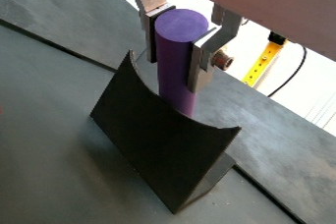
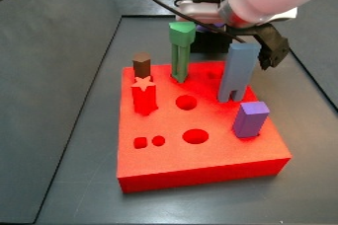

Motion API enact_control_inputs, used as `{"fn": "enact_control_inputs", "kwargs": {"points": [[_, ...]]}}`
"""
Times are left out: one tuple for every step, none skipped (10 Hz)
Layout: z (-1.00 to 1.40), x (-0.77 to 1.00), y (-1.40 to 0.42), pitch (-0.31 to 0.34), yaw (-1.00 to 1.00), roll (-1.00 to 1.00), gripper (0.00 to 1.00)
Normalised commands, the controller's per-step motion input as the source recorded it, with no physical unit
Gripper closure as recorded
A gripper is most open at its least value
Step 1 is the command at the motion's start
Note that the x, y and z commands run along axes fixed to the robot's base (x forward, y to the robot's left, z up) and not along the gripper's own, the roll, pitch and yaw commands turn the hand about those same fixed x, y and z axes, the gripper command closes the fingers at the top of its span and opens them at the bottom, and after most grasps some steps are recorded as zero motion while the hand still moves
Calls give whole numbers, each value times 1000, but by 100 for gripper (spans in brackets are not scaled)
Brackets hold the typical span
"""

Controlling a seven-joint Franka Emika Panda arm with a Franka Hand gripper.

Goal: Pick up the round object. Move up. Place the round object on the fixture. Regrasp the round object. Move to above the board. Insert the round object.
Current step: Move to above the board.

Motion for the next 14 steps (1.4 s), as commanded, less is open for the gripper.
{"fn": "enact_control_inputs", "kwargs": {"points": [[1000, -174, 172, -134, -103, 134, 100], [1000, -176, 165, -154, -117, 90, 100], [1000, -171, 160, -137, -134, 53, 100], [1000, -166, 157, -107, -150, 31, 100], [1000, -163, 155, -88, -160, 20, 100], [1000, -158, 150, -45, -165, 4, 100], [1000, -157, 148, -27, -165, -2, 100], [1000, -152, 142, 9, -149, -11, 100], [1000, -152, 139, 38, -130, -14, 100], [1000, -148, 131, 74, -101, -20, 100], [1000, -146, 125, 92, -85, -22, 100], [1000, -132, 104, 122, -38, -34, 100], [1000, -125, 96, 132, -18, -38, 100], [869, -95, 61, 142, 19, -42, 100]]}}
